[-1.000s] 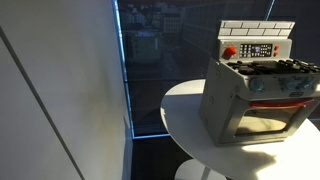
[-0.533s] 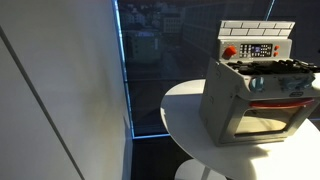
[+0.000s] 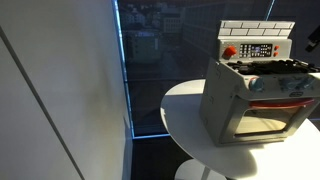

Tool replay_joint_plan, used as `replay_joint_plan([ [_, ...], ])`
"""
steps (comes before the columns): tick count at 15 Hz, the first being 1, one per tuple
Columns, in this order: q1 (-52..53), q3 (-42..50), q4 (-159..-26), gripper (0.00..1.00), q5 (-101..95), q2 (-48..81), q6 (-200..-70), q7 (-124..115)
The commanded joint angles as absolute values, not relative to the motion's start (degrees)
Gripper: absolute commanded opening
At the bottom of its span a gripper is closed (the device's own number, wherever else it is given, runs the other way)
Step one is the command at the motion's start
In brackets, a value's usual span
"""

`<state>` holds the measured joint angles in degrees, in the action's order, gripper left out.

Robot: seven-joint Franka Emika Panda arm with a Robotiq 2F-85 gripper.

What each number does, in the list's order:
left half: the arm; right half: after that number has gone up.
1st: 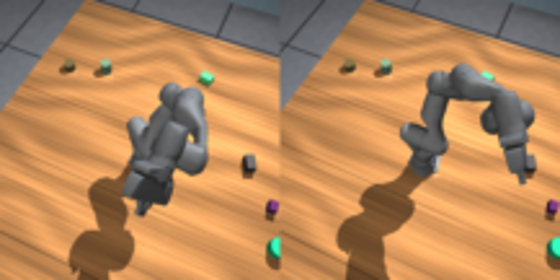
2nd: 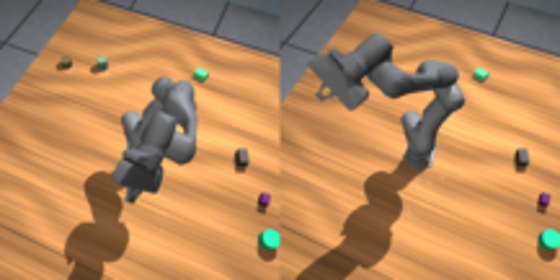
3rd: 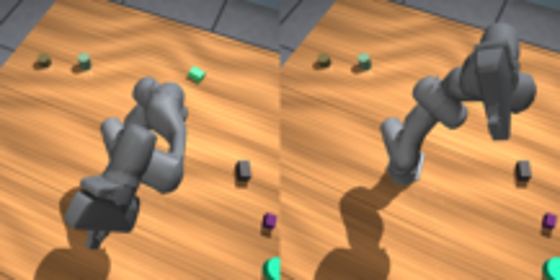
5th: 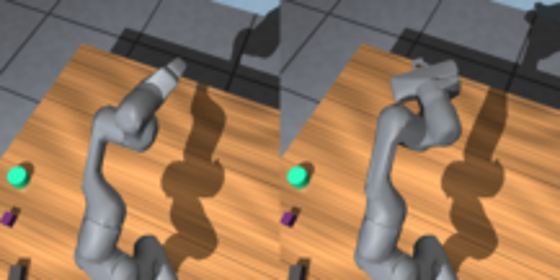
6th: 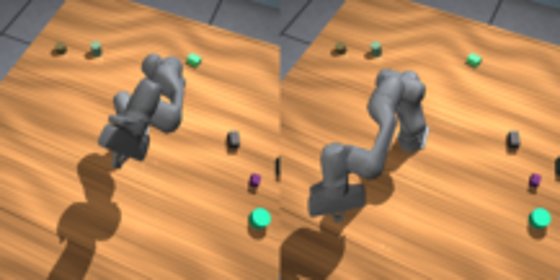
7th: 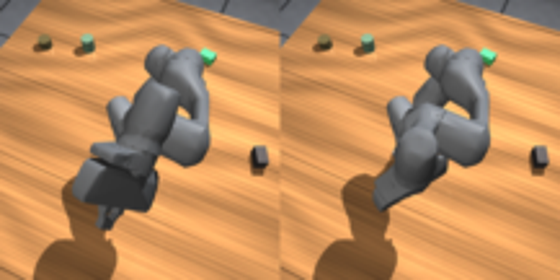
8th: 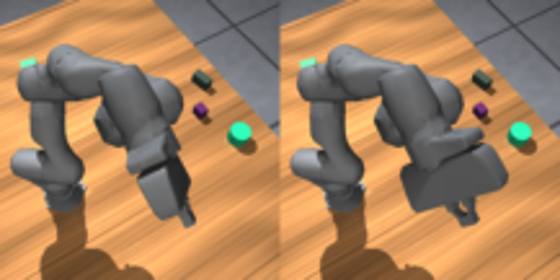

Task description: Press the top button on the right side of the stove

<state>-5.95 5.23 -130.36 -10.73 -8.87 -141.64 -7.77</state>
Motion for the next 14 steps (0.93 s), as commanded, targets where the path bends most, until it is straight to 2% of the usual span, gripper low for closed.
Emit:
replay_joint_plan([
  [1,-7.2,4.7,-126.5,1.0,-13.1,-4.9,-143.3,-10.6],
  [14,-5.4,5.1,-117.2,1.0,-14.1,3.2,-143.4,-13.1],
])
